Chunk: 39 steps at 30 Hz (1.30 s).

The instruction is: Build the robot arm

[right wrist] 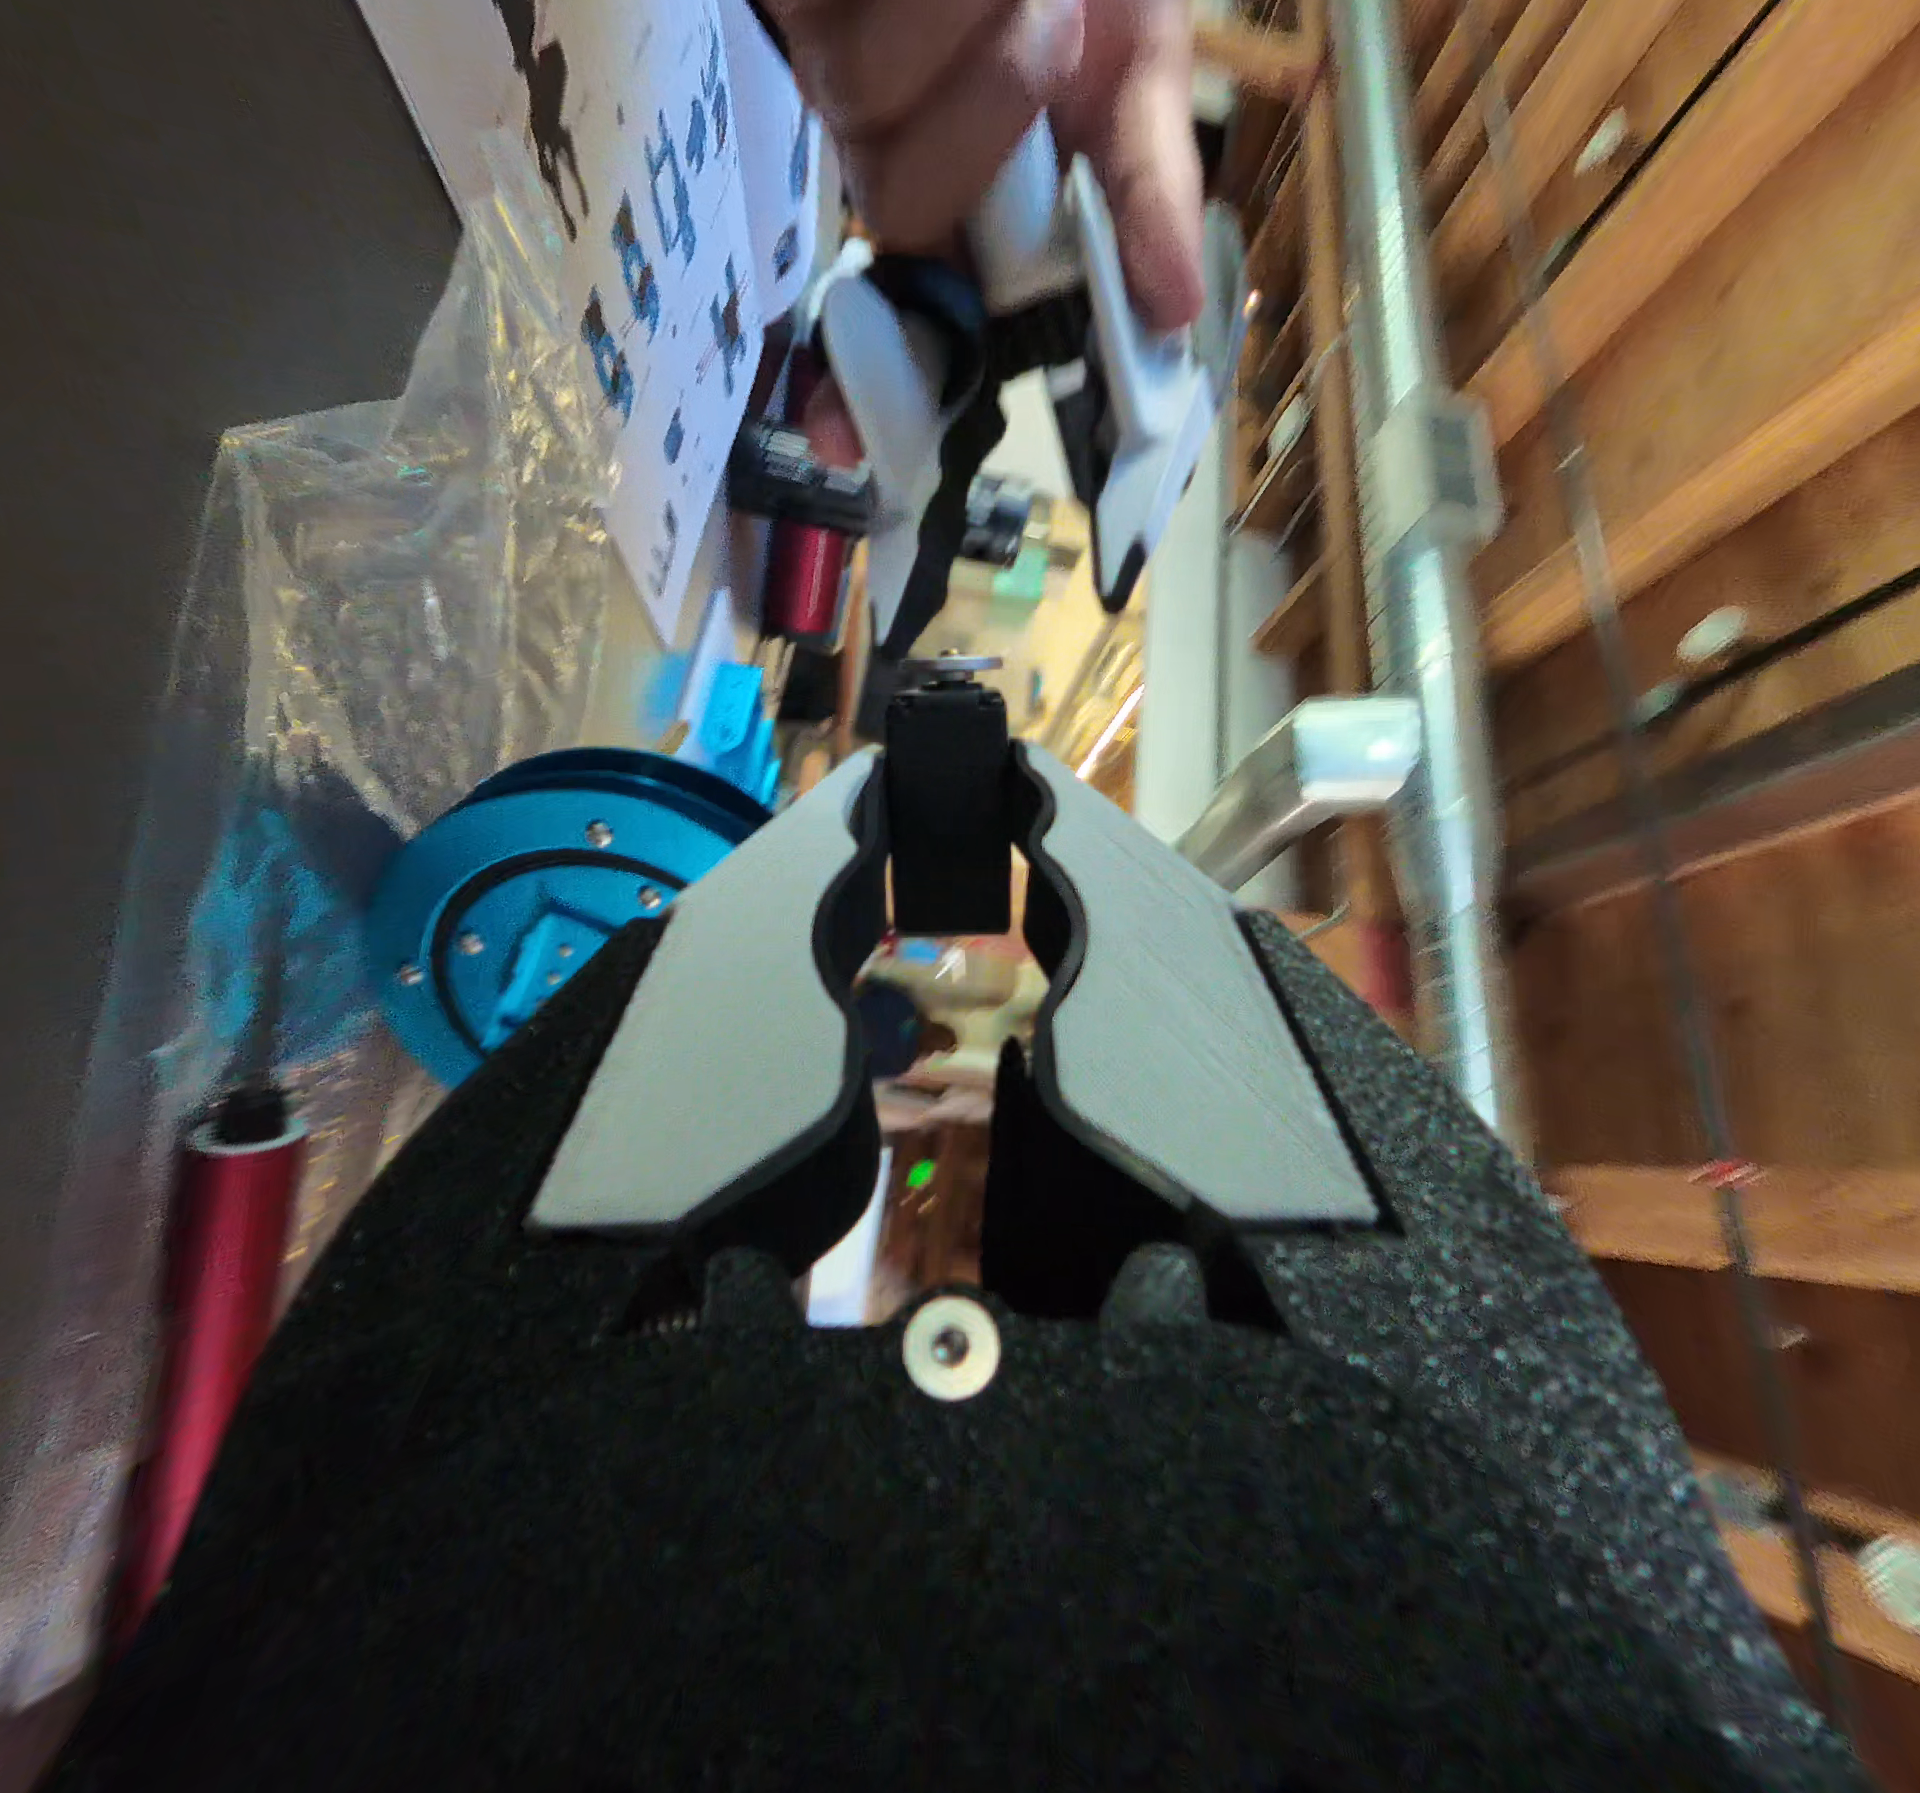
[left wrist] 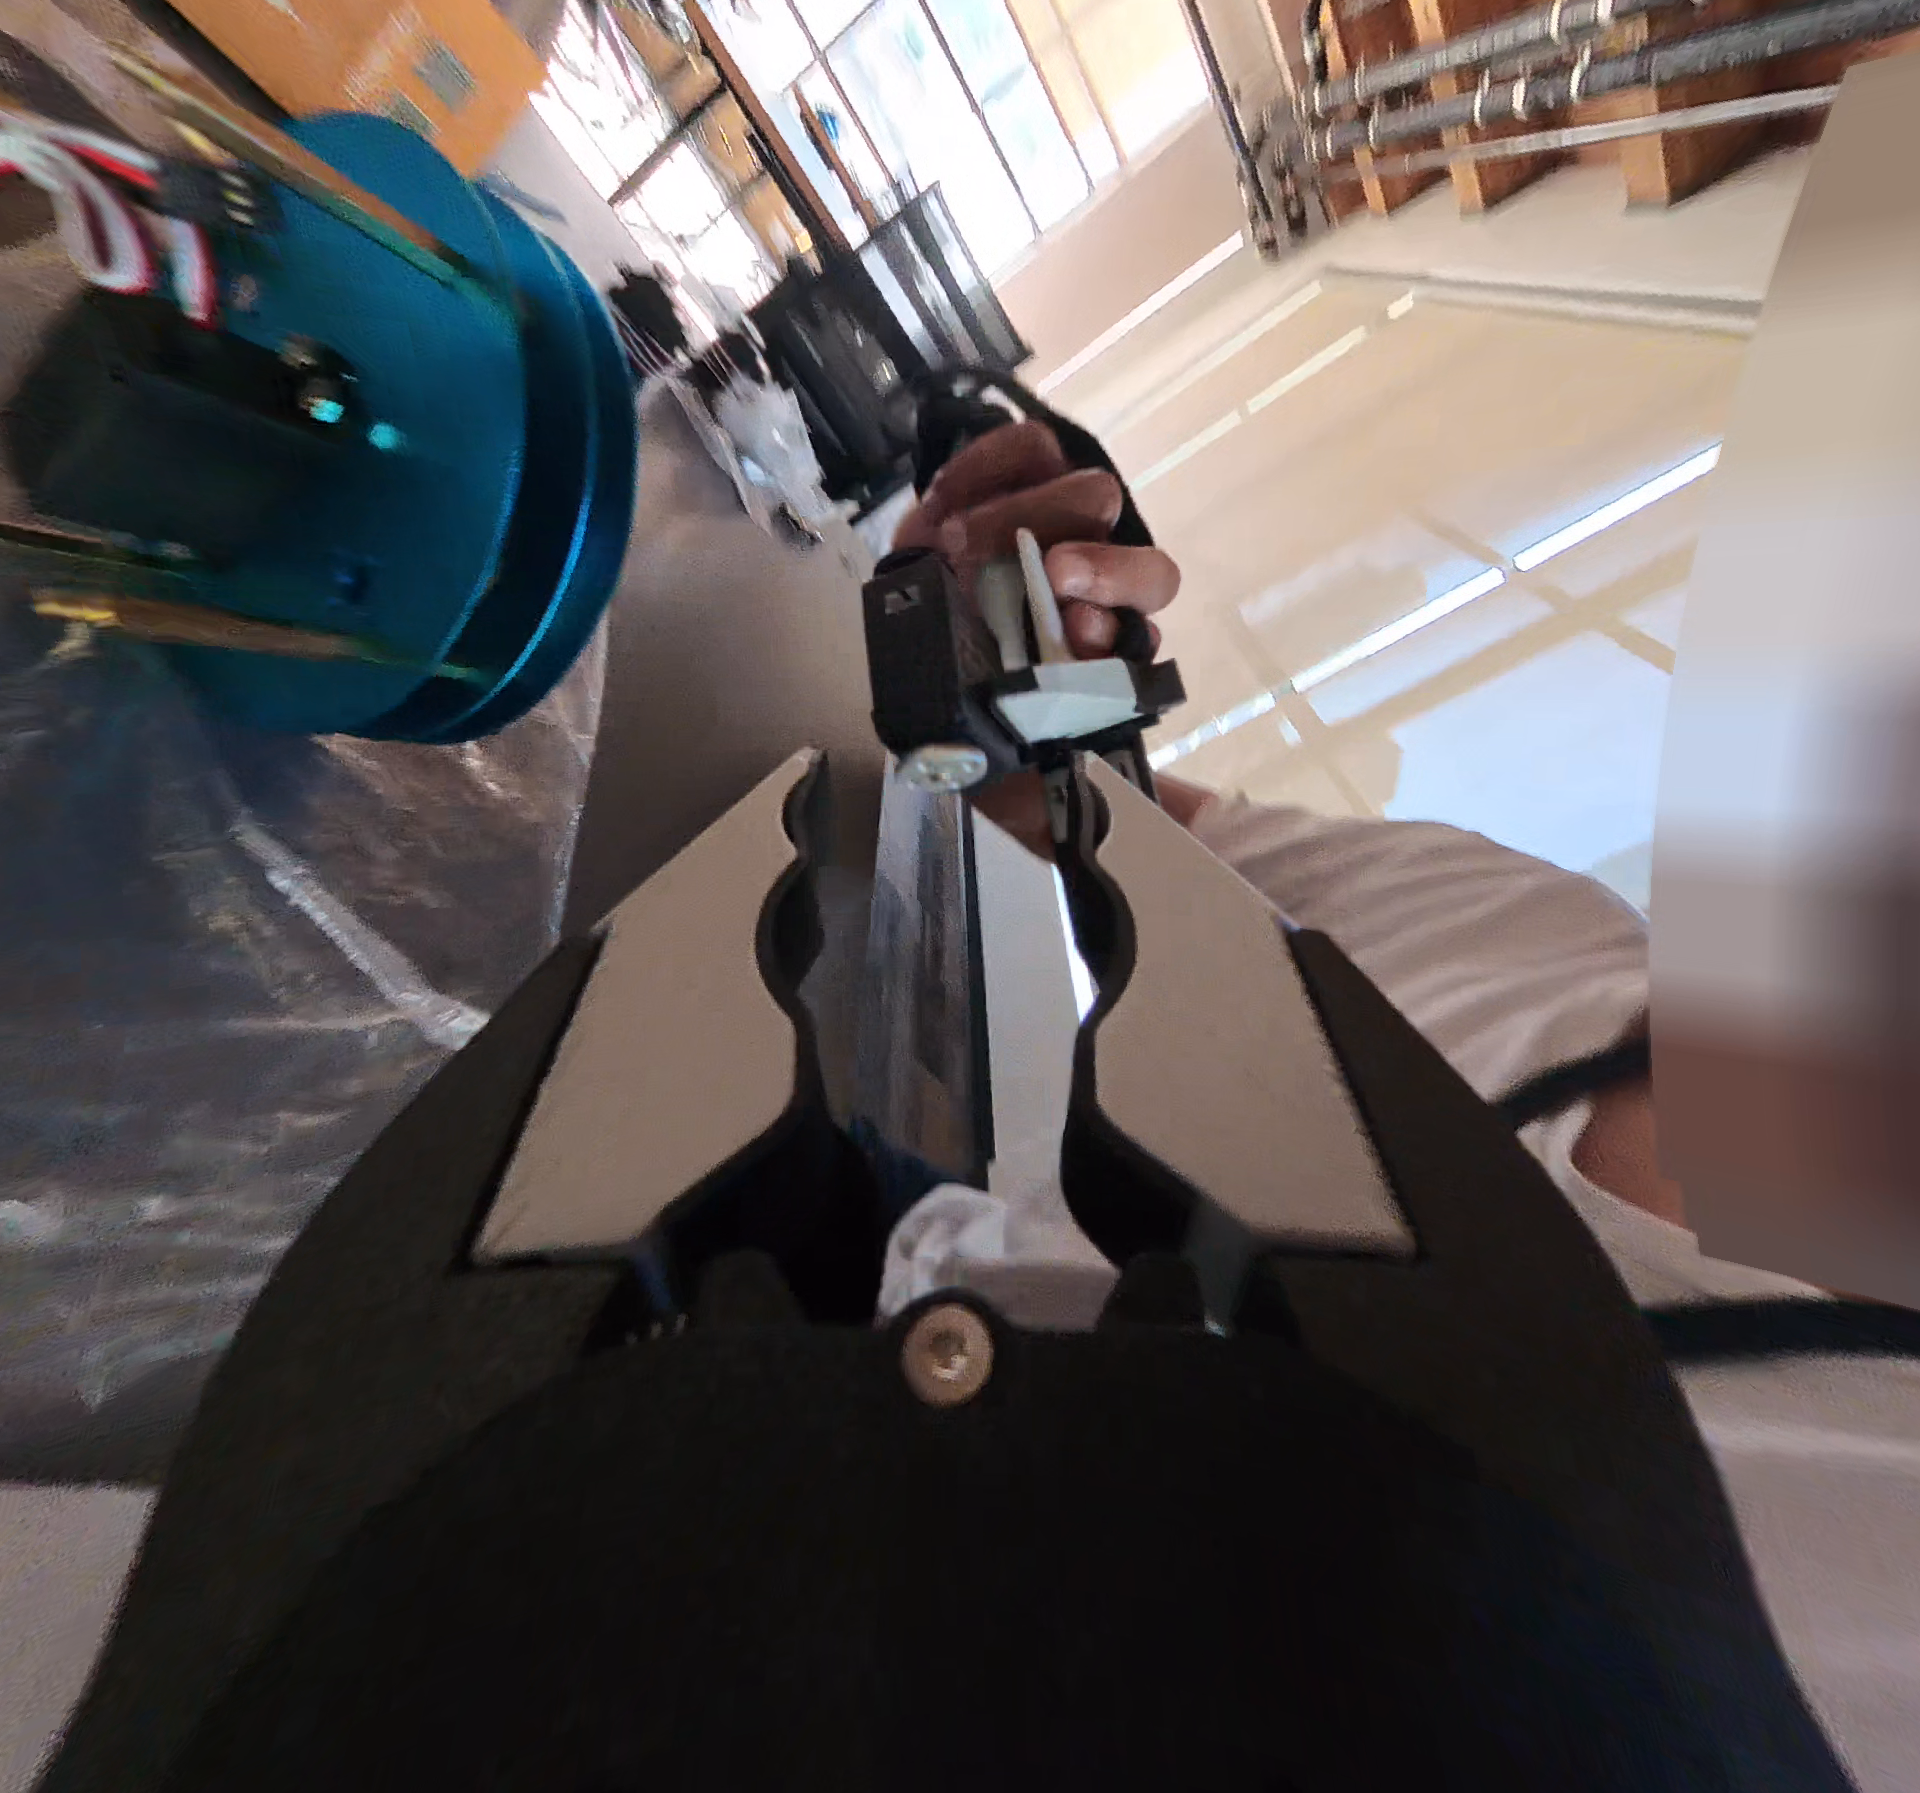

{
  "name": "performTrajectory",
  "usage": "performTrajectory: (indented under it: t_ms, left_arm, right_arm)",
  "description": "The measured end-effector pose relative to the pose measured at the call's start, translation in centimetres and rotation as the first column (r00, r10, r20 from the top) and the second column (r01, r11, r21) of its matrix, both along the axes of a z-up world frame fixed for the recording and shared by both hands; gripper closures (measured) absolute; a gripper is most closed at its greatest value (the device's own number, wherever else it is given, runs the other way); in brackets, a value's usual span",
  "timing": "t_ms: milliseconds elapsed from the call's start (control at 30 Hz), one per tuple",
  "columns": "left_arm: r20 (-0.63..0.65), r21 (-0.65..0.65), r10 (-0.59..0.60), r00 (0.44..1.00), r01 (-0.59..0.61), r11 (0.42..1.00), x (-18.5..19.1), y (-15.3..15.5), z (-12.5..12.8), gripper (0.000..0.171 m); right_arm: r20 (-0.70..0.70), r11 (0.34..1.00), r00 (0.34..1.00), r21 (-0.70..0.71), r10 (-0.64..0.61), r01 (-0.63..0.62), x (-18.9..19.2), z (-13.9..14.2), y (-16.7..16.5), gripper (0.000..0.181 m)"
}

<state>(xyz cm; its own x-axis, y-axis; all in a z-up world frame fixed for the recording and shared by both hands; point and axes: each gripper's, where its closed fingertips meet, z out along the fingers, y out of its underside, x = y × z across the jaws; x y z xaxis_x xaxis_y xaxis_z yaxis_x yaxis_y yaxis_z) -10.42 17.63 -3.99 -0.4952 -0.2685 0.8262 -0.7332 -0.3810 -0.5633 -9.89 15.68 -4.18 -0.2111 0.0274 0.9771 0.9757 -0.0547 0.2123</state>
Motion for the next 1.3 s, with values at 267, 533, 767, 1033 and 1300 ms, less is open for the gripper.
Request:
performTrajectory:
  t_ms: [267, 533, 767, 1033, 1300]
  left_arm:
    - [-0.046, -0.033, -0.225, 0.973, 0.223, 0.974, 0.1, -3.4, -1.0, 0.131]
    - [-0.070, 0.062, -0.291, 0.954, 0.295, 0.953, 0.8, -4.9, -2.6, 0.150]
    - [0.134, 0.235, -0.022, 0.991, -0.011, 0.972, 3.1, -3.9, -2.5, 0.152]
    - [0.579, 0.394, 0.395, 0.713, -0.669, 0.630, 6.2, -2.7, -1.2, 0.152]
    - [0.561, 0.317, 0.486, 0.671, -0.716, 0.622, 7.7, -5.3, -1.5, 0.151]
  right_arm:
    - [0.178, 0.977, 0.960, -0.062, 0.214, -0.206, -2.3, -2.2, -0.9, 0.161]
    - [0.251, 0.949, 0.918, -0.151, 0.306, -0.276, -2.1, -2.9, -1.3, 0.161]
    - [-0.217, 0.979, 0.965, -0.105, 0.150, -0.175, 0.3, -3.3, -1.9, 0.144]
    - [-0.978, 0.970, -0.076, -0.204, -0.195, 0.134, 4.5, -4.9, -1.2, 0.098]
    - [-0.972, 0.968, -0.235, -0.085, -0.028, 0.236, 6.2, -3.0, -2.5, 0.132]
